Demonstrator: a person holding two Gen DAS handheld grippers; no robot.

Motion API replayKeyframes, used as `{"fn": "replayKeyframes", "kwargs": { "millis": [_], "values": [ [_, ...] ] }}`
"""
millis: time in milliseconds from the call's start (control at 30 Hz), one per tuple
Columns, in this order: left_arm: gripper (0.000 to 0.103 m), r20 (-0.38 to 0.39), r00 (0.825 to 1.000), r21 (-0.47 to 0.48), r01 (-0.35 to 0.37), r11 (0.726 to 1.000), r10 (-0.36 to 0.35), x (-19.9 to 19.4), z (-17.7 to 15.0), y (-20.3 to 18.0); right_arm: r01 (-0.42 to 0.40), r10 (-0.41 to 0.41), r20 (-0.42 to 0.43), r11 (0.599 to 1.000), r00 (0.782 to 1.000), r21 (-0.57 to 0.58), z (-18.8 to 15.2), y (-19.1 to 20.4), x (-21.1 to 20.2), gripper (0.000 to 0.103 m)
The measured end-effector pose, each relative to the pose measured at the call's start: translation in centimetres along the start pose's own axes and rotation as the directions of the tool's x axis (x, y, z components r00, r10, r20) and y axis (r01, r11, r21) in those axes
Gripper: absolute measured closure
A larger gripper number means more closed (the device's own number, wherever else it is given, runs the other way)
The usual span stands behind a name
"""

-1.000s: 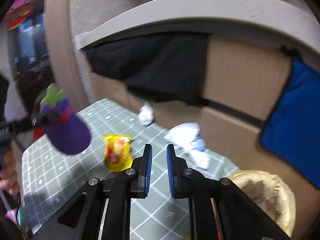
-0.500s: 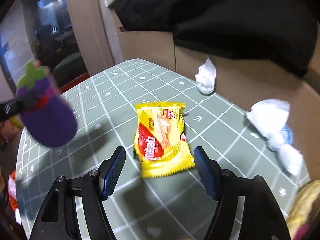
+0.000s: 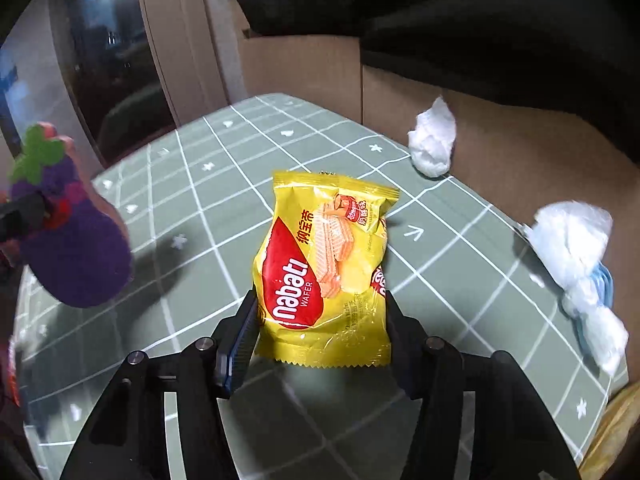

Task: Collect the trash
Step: 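Grasp the yellow Nabati wafer packet with the right tool, then carry the sponge and wafer packet over the bin and open both tools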

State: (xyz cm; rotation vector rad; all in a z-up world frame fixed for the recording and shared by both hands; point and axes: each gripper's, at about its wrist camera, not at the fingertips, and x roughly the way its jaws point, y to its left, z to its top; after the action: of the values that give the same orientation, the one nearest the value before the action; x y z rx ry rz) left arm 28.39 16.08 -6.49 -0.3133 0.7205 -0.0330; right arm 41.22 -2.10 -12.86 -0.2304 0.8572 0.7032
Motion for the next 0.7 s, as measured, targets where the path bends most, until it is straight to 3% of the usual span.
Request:
{"fn": "replayKeyframes", "kwargs": {
  "millis": [167,367,600,700],
  "values": [
    [0.07,0.014,0.999,0.046,0.038,0.998,-0.039,-1.0,0.2,-2.9,0.02,-0.022,0.052,0.998,0.998,0.054,-1.4,-1.0,-5.0,0.05],
    [0.07,0.037,0.993,0.123,0.108,0.986,-0.113,-2.2,0.6,-8.2,0.096,-0.109,0.134,0.991,0.985,0.095,-3.0,-2.2,-13.0,0.05],
    [0.07,0.032,0.971,0.221,0.226,0.949,-0.239,-3.1,0.9,-16.2,0.231,-0.264,0.227,0.959,0.937,0.161,-5.9,-4.6,-22.2,0.05],
    [0.07,0.027,0.956,0.258,0.274,0.926,-0.291,-3.2,1.0,-19.9,0.291,-0.338,0.261,0.935,0.904,0.202,-7.6,-6.0,-26.1,0.05]
  ]
}}
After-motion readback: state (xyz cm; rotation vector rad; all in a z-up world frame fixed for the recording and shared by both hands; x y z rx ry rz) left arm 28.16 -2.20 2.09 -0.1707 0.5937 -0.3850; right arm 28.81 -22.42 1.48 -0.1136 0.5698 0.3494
